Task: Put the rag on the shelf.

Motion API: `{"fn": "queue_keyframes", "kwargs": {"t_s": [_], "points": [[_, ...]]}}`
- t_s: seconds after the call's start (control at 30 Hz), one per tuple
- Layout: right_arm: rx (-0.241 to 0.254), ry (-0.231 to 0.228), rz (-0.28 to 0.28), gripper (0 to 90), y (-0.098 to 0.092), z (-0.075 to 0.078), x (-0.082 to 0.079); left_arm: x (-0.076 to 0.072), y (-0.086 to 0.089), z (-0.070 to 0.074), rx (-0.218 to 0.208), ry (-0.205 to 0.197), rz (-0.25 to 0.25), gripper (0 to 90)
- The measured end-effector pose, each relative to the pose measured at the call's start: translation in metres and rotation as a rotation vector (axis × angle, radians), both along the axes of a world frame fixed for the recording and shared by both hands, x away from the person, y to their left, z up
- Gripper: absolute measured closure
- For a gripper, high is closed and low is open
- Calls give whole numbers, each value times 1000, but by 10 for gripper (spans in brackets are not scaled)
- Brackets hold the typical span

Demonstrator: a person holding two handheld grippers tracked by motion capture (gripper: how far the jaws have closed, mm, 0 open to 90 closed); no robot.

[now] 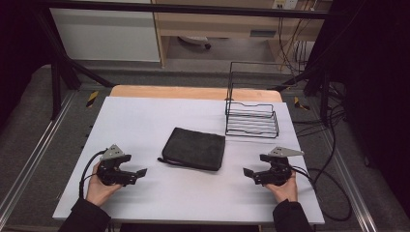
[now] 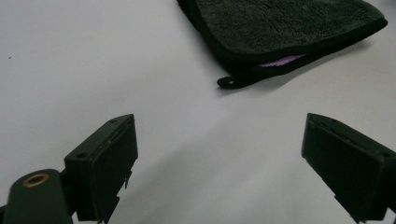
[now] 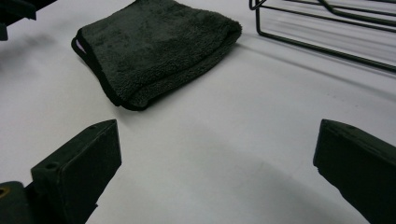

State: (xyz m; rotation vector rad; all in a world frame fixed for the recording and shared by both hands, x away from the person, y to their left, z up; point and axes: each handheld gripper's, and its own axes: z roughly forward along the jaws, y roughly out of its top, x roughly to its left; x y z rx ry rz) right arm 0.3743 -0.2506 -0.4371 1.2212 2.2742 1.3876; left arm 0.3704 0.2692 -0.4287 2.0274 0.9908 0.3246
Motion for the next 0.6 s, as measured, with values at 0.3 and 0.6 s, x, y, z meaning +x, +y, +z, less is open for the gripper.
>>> {"fn": "queue_keyframes", "kwargs": {"t_s": [0.3, 0.6], "points": [[-25, 2, 39, 46, 25, 3, 1, 10, -14, 13, -35, 39, 35, 227], [-36, 16, 32, 87, 37, 6, 3, 28, -42, 22, -18, 43, 45, 323]]}}
